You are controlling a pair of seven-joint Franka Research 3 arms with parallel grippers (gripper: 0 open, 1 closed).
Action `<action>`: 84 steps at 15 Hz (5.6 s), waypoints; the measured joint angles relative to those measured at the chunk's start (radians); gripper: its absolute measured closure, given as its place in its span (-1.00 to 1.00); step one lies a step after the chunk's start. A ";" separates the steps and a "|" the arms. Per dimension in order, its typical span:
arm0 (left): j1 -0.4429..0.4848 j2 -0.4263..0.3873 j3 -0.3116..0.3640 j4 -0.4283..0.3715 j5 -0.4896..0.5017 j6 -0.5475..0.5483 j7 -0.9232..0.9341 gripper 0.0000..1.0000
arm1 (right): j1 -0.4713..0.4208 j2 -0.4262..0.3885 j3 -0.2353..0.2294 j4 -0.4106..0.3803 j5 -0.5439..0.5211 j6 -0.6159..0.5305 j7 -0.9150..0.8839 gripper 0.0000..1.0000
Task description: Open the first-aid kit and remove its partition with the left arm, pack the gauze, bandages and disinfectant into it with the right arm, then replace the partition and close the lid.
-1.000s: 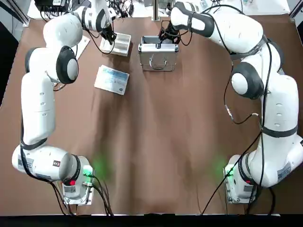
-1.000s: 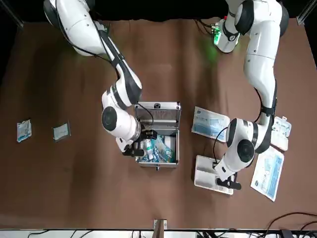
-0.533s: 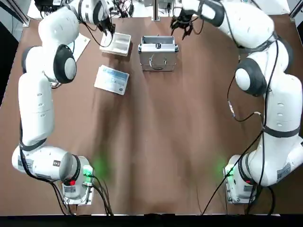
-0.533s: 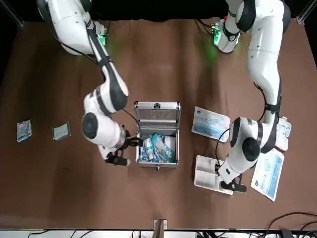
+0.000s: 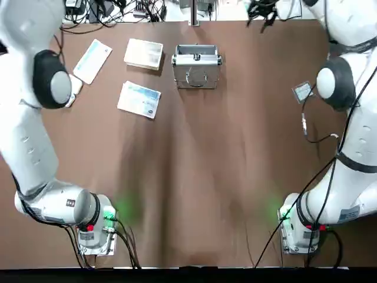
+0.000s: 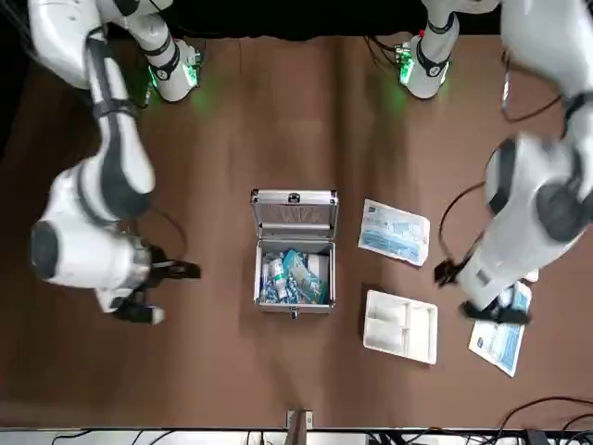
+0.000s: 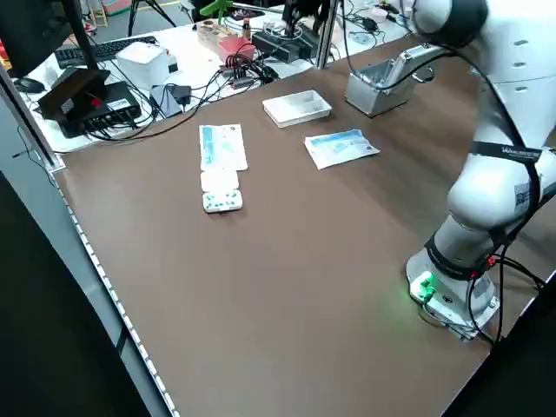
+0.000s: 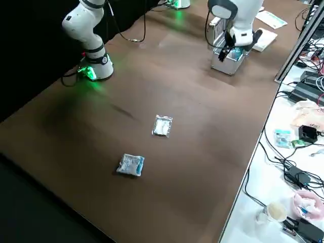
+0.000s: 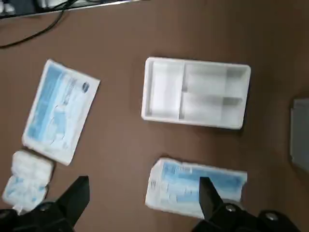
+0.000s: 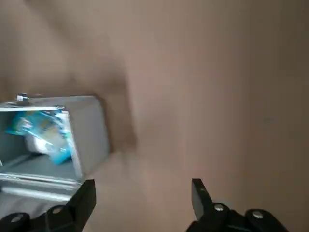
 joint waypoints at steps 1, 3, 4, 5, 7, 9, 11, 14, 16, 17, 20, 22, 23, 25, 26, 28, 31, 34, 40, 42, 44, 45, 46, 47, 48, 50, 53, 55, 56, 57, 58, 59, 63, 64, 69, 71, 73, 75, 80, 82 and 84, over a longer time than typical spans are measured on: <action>0.000 -0.039 -0.001 -0.002 0.000 -0.040 0.000 -1.00 | -0.043 -0.004 -0.001 -0.012 -0.003 -0.013 -0.057 -0.77; 0.000 -0.096 -0.004 -0.008 0.000 -0.099 0.000 -1.00 | -0.127 -0.008 -0.001 -0.053 -0.040 -0.023 -0.178 -0.76; 0.000 -0.115 -0.006 -0.012 0.000 -0.120 0.000 -1.00 | -0.167 -0.008 -0.002 -0.078 -0.070 -0.022 -0.235 -0.75; -0.001 -0.129 -0.007 -0.016 -0.003 -0.133 0.000 -1.00 | -0.206 -0.008 -0.002 -0.104 -0.099 -0.018 -0.294 -0.72; 0.001 -0.147 -0.007 -0.026 -0.028 -0.140 0.000 -1.00 | -0.278 -0.003 -0.003 -0.150 -0.151 -0.006 -0.412 -0.67; 0.014 -0.162 -0.007 -0.053 -0.041 -0.135 0.000 -1.00 | -0.324 0.011 -0.002 -0.184 -0.192 0.003 -0.496 -0.68; 0.032 -0.189 -0.007 -0.095 -0.060 -0.110 0.001 -1.00 | -0.350 0.031 -0.002 -0.206 -0.208 0.018 -0.557 -0.64; 0.049 -0.301 -0.007 -0.252 -0.064 -0.014 0.002 -1.00 | -0.406 0.062 -0.002 -0.287 -0.213 0.142 -0.656 -0.51; 0.049 -0.351 -0.008 -0.311 -0.065 0.009 0.002 -1.00 | -0.438 0.078 -0.002 -0.346 -0.213 0.225 -0.731 -0.50; 0.049 -0.366 -0.008 -0.327 -0.065 0.013 0.002 -1.00 | -0.455 0.086 -0.002 -0.368 -0.213 0.257 -0.757 -0.45; 0.050 -0.375 -0.006 -0.336 -0.065 0.028 0.002 -1.00 | -0.488 0.108 -0.002 -0.388 -0.215 0.285 -0.809 -0.39; 0.051 -0.369 -0.004 -0.327 -0.065 0.038 0.002 -1.00 | -0.495 0.117 -0.002 -0.389 -0.220 0.285 -0.816 -0.33; 0.052 -0.367 -0.003 -0.324 -0.065 0.042 0.002 -1.00 | -0.495 0.122 -0.001 -0.389 -0.229 0.285 -0.816 -0.31; 0.052 -0.366 -0.002 -0.320 -0.065 0.047 0.002 -1.00 | -0.495 0.132 0.000 -0.390 -0.239 0.285 -0.816 -0.30; 0.052 -0.366 -0.002 -0.320 -0.065 0.048 0.002 -1.00 | -0.495 0.135 0.000 -0.389 -0.244 0.288 -0.816 -0.27; 0.052 -0.365 -0.002 -0.320 -0.065 0.048 0.002 -1.00 | -0.495 0.135 0.000 -0.389 -0.247 0.288 -0.817 -0.23; 0.052 -0.363 -0.004 -0.320 -0.065 0.048 0.002 -1.00 | -0.494 0.136 0.002 -0.389 -0.251 0.288 -0.818 -0.18; 0.052 -0.361 -0.006 -0.320 -0.065 0.048 0.002 -1.00 | -0.493 0.139 0.003 -0.389 -0.253 0.285 -0.818 0.03; 0.052 -0.361 -0.006 -0.319 -0.065 0.048 0.003 -1.00 | -0.489 0.143 0.010 -0.388 -0.254 0.275 -0.817 0.69; 0.051 -0.360 -0.006 -0.319 -0.065 0.048 0.006 -1.00 | -0.487 0.143 0.013 -0.379 -0.254 0.252 -0.816 0.89; 0.048 -0.359 -0.008 -0.319 -0.065 0.048 0.009 -1.00 | -0.478 0.141 0.019 -0.355 -0.253 0.214 -0.795 0.96; 0.046 -0.358 -0.009 -0.319 -0.065 0.048 0.009 -1.00 | -0.464 0.137 0.022 -0.338 -0.253 0.192 -0.761 0.97; 0.045 -0.357 -0.010 -0.319 -0.065 0.048 0.009 -1.00 | -0.443 0.130 0.025 -0.319 -0.253 0.164 -0.713 0.97; 0.045 -0.356 -0.011 -0.319 -0.065 0.048 0.009 -1.00 | -0.416 0.121 0.028 -0.299 -0.252 0.129 -0.658 0.98; 0.045 -0.356 -0.012 -0.319 -0.065 0.049 0.009 -1.00 | -0.385 0.110 0.031 -0.279 -0.252 0.093 -0.597 0.98; 0.045 -0.355 -0.012 -0.319 -0.065 0.050 0.009 -1.00 | -0.320 0.088 0.040 -0.249 -0.247 0.041 -0.453 0.98; 0.045 -0.354 -0.013 -0.319 -0.065 0.054 0.009 -1.00 | -0.240 0.044 0.060 -0.231 -0.152 0.017 -0.246 0.98; 0.046 -0.354 -0.013 -0.318 -0.065 0.055 0.009 -1.00 | -0.199 0.002 0.075 -0.221 -0.092 0.003 -0.114 0.98; 0.047 -0.354 -0.012 -0.317 -0.065 0.055 0.009 -1.00 | -0.178 -0.017 0.085 -0.214 -0.071 0.001 -0.044 0.98; 0.048 -0.354 -0.012 -0.317 -0.065 0.055 0.009 -1.00 | -0.155 -0.034 0.096 -0.207 -0.046 0.000 0.025 0.98; 0.049 -0.354 -0.012 -0.317 -0.065 0.055 0.009 -1.00 | -0.131 -0.044 0.106 -0.193 -0.015 0.000 0.092 0.98; 0.050 -0.354 -0.011 -0.317 -0.065 0.055 0.009 -1.00 | -0.107 -0.051 0.117 -0.175 0.022 0.000 0.151 0.98; 0.051 -0.351 -0.011 -0.318 -0.065 0.055 0.009 -1.00 | 0.009 -0.055 0.182 -0.095 0.210 0.044 0.337 0.98; 0.051 -0.350 -0.011 -0.318 -0.065 0.055 0.009 -1.00 | 0.039 -0.055 0.187 -0.090 0.231 0.090 0.349 0.98; 0.051 -0.349 -0.011 -0.318 -0.065 0.055 0.009 -1.00 | 0.171 0.005 0.190 -0.093 0.251 0.336 0.376 0.98; 0.051 -0.348 -0.011 -0.318 -0.065 0.055 0.009 -1.00 | 0.206 0.062 0.190 -0.094 0.252 0.429 0.372 0.98; 0.051 -0.348 -0.011 -0.318 -0.065 0.055 0.009 -1.00 | 0.234 0.112 0.190 -0.093 0.252 0.512 0.366 0.98; 0.051 -0.348 -0.011 -0.318 -0.065 0.055 0.009 -1.00 | 0.256 0.148 0.190 -0.093 0.252 0.579 0.364 0.98; 0.051 -0.348 -0.010 -0.318 -0.065 0.055 0.009 -1.00 | 0.277 0.195 0.190 -0.092 0.252 0.613 0.364 0.98; 0.051 -0.346 -0.010 -0.320 -0.065 0.055 0.010 -1.00 | 0.279 0.205 0.190 -0.092 0.252 0.613 0.363 0.98; 0.052 -0.344 -0.010 -0.320 -0.065 0.055 0.013 -1.00 | 0.280 0.210 0.190 -0.092 0.252 0.611 0.362 0.98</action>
